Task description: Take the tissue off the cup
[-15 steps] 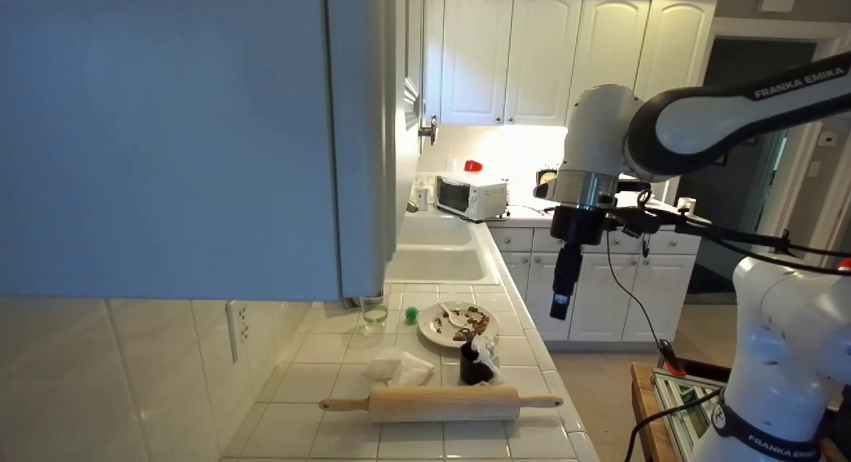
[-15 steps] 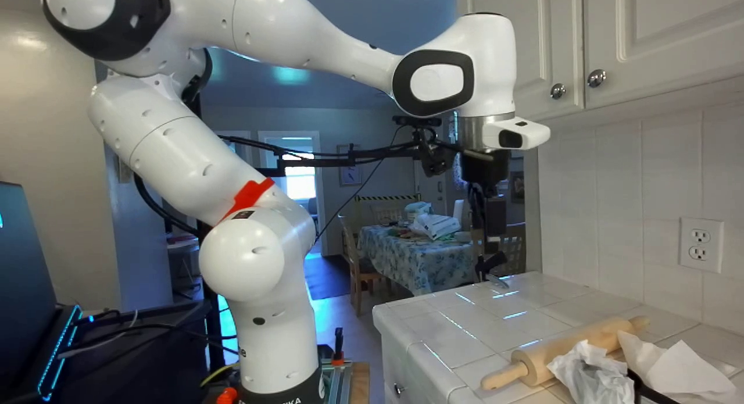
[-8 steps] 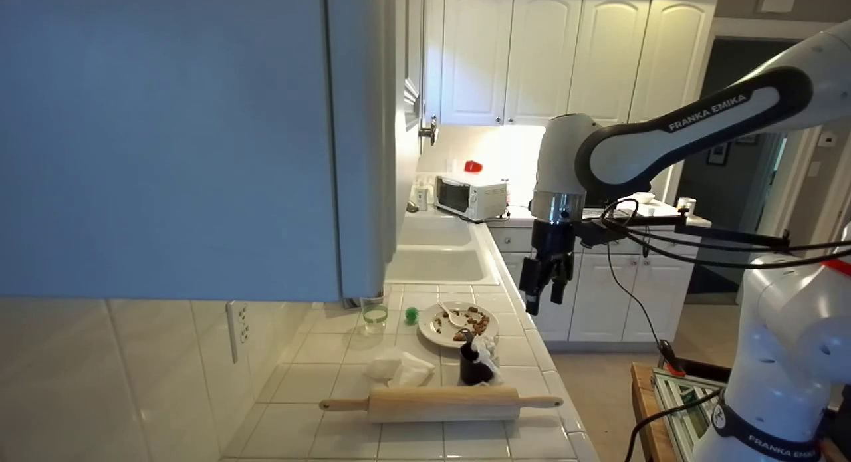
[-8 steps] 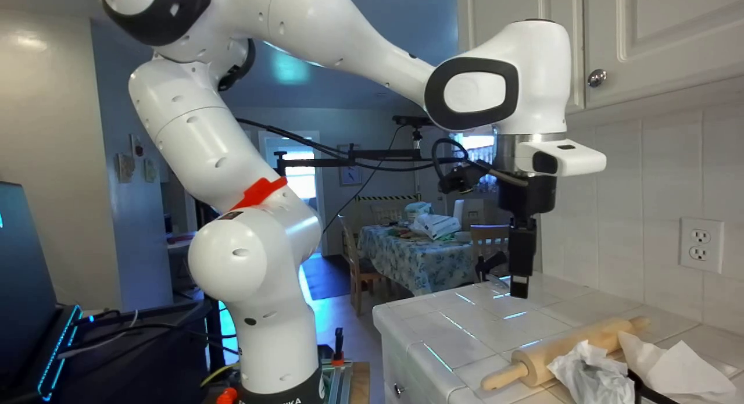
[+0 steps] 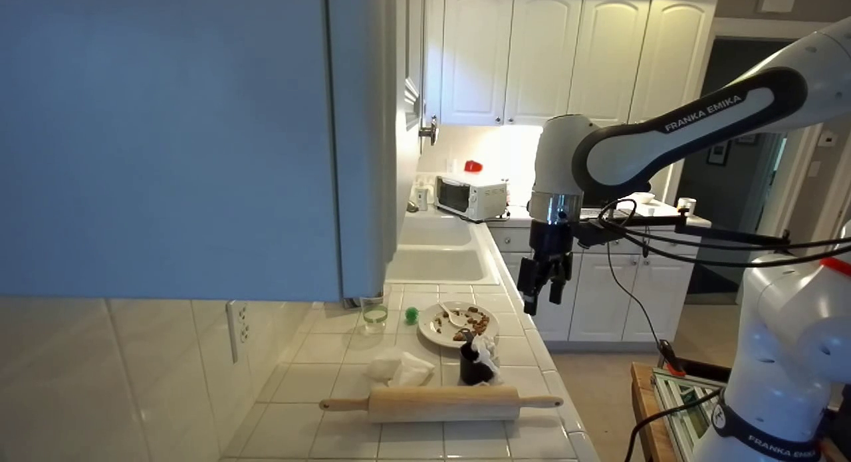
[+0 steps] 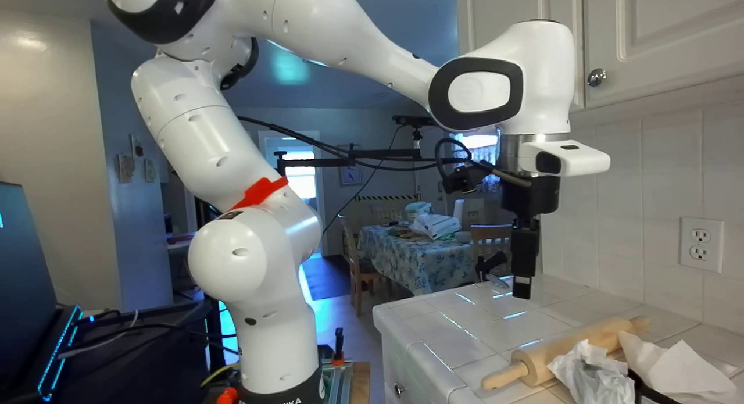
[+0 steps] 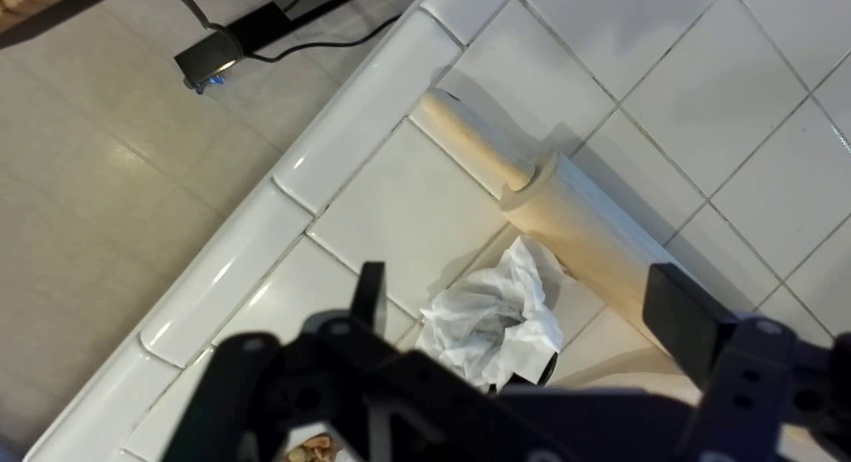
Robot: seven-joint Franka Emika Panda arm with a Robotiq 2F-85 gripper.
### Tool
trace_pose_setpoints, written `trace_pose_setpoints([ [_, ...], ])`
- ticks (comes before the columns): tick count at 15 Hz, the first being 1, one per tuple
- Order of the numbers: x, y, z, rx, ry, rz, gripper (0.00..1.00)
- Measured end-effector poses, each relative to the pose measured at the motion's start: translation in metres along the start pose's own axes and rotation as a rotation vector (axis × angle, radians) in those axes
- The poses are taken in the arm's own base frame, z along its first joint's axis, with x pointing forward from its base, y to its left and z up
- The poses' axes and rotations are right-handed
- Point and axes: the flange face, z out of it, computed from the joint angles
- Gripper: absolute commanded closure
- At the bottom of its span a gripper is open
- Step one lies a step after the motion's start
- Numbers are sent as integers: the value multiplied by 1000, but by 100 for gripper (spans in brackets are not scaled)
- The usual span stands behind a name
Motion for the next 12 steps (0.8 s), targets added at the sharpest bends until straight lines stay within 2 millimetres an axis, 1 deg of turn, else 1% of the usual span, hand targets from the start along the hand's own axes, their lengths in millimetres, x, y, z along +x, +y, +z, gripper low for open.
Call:
trace_pose_setpoints([
  [2,2,0,1,-5,1,14,0],
  [4,11,-3,1,-17,20,33,0],
  [8,40,-13,3,-77,56,91,0],
  [12,68,-29,12,-132,55,147,0],
])
